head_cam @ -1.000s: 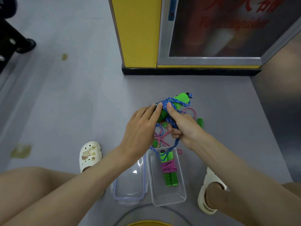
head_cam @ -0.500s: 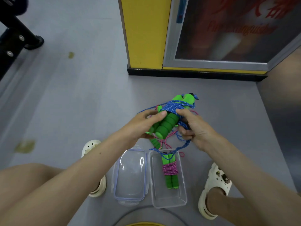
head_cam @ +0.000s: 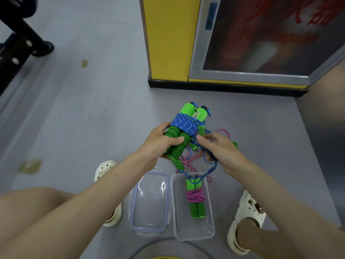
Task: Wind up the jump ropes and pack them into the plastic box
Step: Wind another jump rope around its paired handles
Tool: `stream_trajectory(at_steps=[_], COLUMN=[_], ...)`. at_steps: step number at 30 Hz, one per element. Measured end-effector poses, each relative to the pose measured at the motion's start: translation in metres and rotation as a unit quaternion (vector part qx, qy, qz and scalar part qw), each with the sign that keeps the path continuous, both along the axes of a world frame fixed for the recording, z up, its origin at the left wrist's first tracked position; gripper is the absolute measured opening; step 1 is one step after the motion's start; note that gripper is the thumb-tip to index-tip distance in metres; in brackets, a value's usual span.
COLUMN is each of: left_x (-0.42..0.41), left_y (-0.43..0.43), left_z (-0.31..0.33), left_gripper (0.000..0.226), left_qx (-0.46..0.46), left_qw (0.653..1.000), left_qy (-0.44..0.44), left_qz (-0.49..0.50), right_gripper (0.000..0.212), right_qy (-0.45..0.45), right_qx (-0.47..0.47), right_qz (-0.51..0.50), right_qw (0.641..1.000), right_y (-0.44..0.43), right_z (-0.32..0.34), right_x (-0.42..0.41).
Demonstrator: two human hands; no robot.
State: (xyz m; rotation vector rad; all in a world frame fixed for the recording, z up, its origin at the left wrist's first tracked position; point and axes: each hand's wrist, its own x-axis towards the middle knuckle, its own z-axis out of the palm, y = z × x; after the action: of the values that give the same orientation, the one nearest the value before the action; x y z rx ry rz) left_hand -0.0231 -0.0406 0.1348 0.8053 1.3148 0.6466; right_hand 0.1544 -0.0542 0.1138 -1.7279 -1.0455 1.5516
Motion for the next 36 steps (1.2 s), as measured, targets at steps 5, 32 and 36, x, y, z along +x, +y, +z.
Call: stream_trajectory(at_steps=[5, 32, 36], left_x=[-0.005, 0.011, 0.013], left_y=[0.001, -0.020, -0.021], left_z=[0.003, -0.014, -0.022], left_gripper=[0.056, 0.048, 0.058], left_qx=[0.020, 0.433, 0.490], left_qw=[1.000, 0.669, 0.620], left_qy=[0.007, 0.580, 0.591], left_qz=[0.001, -0.166, -0.163], right_gripper=[0.008, 0.036, 0.053], right_qy=[-0.103, -0.029, 0.002], right_qx=[0.060, -0.002, -0.021], right_qz=[0.094, 0.092, 0.087], right_qw=[0.988, 0.995, 0.996], right_y=[-0.004, -0.007, -0.005], right_z=[-0.003, 0.011, 0.011], right_x=[0.007, -0.015, -0.019])
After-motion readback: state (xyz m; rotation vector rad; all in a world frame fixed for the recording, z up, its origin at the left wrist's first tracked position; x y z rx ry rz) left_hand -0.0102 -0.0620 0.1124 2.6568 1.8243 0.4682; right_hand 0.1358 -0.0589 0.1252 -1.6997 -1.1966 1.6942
